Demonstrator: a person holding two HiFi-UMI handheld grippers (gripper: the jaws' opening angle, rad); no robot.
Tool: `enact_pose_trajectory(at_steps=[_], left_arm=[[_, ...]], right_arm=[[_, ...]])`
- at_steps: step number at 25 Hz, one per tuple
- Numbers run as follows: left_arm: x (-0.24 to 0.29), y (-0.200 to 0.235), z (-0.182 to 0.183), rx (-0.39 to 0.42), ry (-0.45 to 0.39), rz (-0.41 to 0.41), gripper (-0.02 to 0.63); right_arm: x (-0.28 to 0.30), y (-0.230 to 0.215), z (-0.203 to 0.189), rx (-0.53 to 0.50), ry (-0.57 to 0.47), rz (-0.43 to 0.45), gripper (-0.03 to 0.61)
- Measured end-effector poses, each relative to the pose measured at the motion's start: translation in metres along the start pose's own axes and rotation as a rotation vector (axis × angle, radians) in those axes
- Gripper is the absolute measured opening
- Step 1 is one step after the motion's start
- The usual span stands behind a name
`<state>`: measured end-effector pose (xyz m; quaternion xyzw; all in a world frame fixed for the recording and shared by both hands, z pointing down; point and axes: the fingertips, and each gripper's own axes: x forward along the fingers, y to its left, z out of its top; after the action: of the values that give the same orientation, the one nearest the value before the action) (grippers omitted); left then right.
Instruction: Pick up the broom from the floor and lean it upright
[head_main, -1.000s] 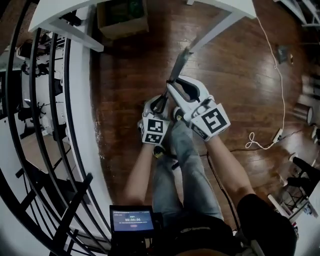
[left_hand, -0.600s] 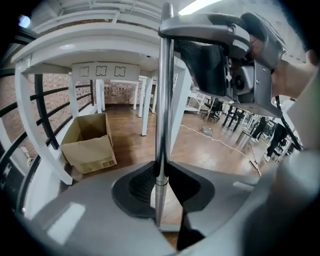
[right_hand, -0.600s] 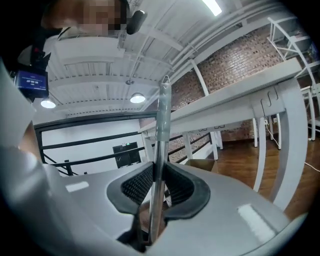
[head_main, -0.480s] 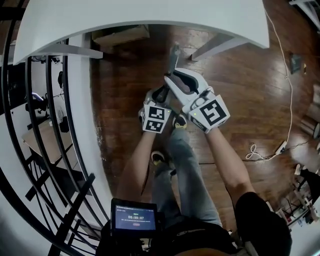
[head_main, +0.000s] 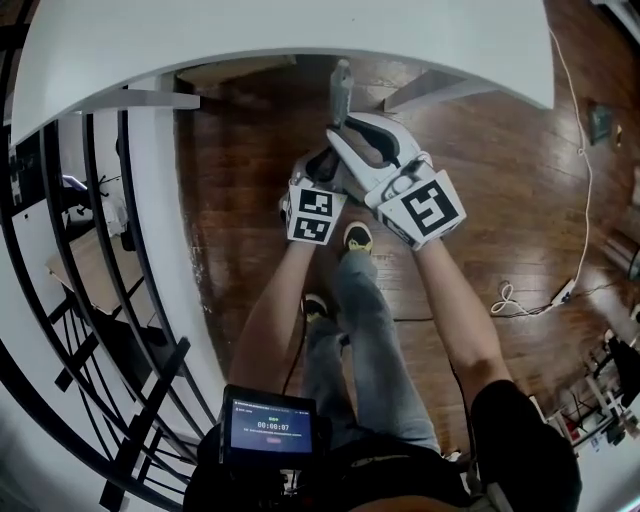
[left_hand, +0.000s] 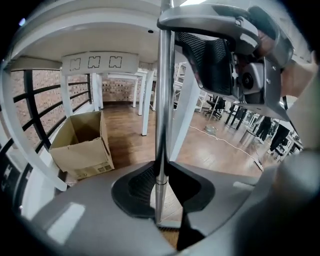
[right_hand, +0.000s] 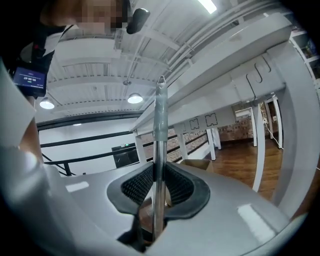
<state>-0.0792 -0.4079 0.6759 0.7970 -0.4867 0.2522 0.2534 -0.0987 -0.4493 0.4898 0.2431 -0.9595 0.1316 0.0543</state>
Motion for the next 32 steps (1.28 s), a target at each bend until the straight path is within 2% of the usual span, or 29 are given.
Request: enact_pose_trajectory(at_steps=[4, 9, 10, 12, 13, 15, 20, 21, 22, 24, 27, 30, 32], left_arm=[[0.008, 0.005, 0.006, 0.030, 0.030, 0.003, 0.094], [0.010, 0.006, 0.015, 0.048, 0.022, 0.019, 0.097], [0.010, 0.005, 0.016, 0.052, 0.016, 0.020, 0.106], [0.009, 0.004, 0.017, 0.055, 0.012, 0.016, 0.183], [0.008, 0.005, 0.019, 0.055, 0.010, 0.013, 0.193], [0.007, 0.008, 0.024, 0.054, 0.004, 0.012, 0.213], [-0.016, 0.017, 0.030, 0.017, -0.052, 0.026, 0.207], [-0.028, 0.019, 0.032, 0.001, -0.080, 0.039, 0.191], [-0.044, 0.022, 0.034, -0.014, -0.113, 0.057, 0.149], [-0.087, 0.025, 0.044, -0.052, -0.185, 0.095, 0.015], [-0.167, 0.009, 0.064, -0.131, -0.287, 0.096, 0.014], [-0.258, -0.027, 0.085, -0.159, -0.340, 0.086, 0.015], [-0.316, -0.056, 0.101, -0.160, -0.371, 0.064, 0.017]], right_arm=[[0.002, -0.019, -0.002, 0.033, -0.010, -0.021, 0.078], [0.003, -0.024, 0.001, 0.004, 0.006, -0.018, 0.081], [0.003, -0.023, 0.000, -0.002, 0.013, -0.020, 0.083], [0.002, -0.021, -0.003, -0.010, 0.026, -0.013, 0.098], [0.002, -0.020, -0.004, -0.012, 0.029, -0.007, 0.109], [0.001, -0.020, -0.004, -0.007, 0.035, -0.003, 0.121], [-0.015, -0.022, -0.007, -0.022, 0.050, -0.023, 0.129], [-0.022, -0.023, -0.008, -0.018, 0.055, -0.039, 0.121], [-0.029, -0.023, -0.007, -0.013, 0.059, -0.055, 0.120], [-0.043, -0.018, -0.001, -0.010, 0.065, -0.077, 0.120], [-0.070, 0.003, 0.012, -0.003, 0.083, -0.095, 0.120], [-0.112, 0.047, 0.037, 0.031, 0.076, -0.110, 0.120], [-0.142, 0.085, 0.062, 0.015, 0.055, -0.125, 0.107]])
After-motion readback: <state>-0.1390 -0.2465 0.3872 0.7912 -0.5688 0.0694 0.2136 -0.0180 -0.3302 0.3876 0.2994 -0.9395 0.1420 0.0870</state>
